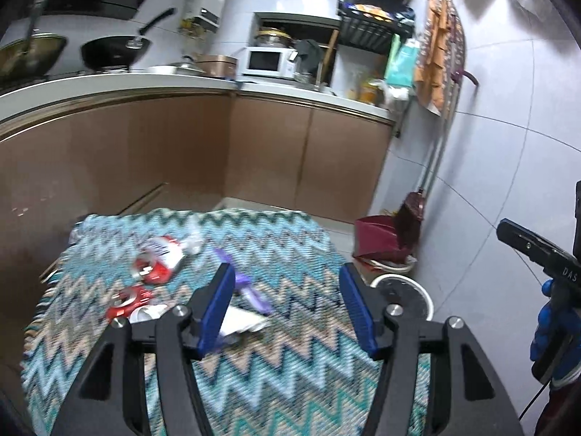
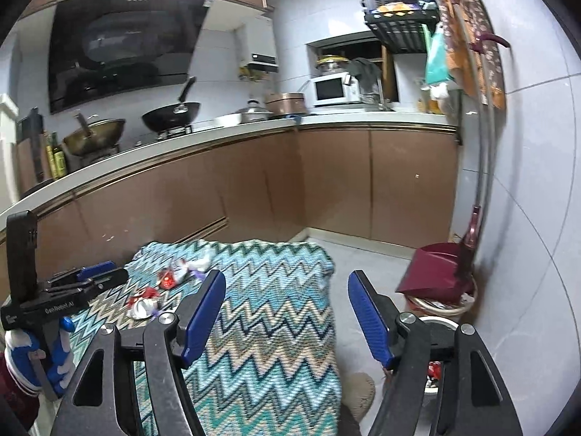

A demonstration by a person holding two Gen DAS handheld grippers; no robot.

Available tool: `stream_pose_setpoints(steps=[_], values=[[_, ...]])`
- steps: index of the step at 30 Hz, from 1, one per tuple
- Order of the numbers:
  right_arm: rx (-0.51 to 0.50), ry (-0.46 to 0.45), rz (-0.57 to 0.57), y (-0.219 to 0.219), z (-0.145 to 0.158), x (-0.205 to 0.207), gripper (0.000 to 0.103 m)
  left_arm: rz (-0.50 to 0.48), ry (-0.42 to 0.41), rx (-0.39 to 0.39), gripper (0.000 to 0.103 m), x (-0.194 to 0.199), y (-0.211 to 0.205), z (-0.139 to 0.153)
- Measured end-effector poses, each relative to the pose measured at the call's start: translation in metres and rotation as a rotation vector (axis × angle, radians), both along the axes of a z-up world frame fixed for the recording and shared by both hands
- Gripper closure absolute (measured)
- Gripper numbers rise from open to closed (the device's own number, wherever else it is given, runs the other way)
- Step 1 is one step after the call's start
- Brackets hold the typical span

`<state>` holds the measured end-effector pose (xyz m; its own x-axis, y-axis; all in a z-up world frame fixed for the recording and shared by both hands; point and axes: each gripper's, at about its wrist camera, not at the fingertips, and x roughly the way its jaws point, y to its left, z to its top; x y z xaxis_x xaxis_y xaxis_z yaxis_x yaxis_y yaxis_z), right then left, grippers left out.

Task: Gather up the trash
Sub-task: 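Move both open tools back toward the remaining trash on the blanket, then grasp the crushed red can with the left tool while the right tool grasps white tissue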

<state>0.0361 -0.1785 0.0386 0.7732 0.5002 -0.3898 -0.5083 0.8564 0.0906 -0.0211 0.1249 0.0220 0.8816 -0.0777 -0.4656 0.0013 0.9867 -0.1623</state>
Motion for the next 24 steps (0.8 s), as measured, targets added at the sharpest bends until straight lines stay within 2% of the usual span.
stream_pose_setpoints(steps=[5, 13, 18, 24], values=[[-0.008, 0.012, 0.063, 0.015, -0.006, -0.006, 0.035, 0.077, 0.012, -0.009, 0.045, -0.027, 0.037, -0.008], [-0.022, 0.056, 0.129, 0.039, -0.021, -0.004, 0.034, 0.139, 0.092, -0.008, 0.044, -0.046, 0.078, -0.042], [-0.058, 0.088, 0.163, 0.056, -0.033, 0.003, 0.034, 0.160, 0.135, -0.025, 0.044, -0.040, 0.097, -0.062], [-0.110, 0.154, 0.213, 0.084, -0.056, 0.025, 0.034, 0.196, 0.207, -0.055, 0.044, -0.014, 0.133, -0.090]])
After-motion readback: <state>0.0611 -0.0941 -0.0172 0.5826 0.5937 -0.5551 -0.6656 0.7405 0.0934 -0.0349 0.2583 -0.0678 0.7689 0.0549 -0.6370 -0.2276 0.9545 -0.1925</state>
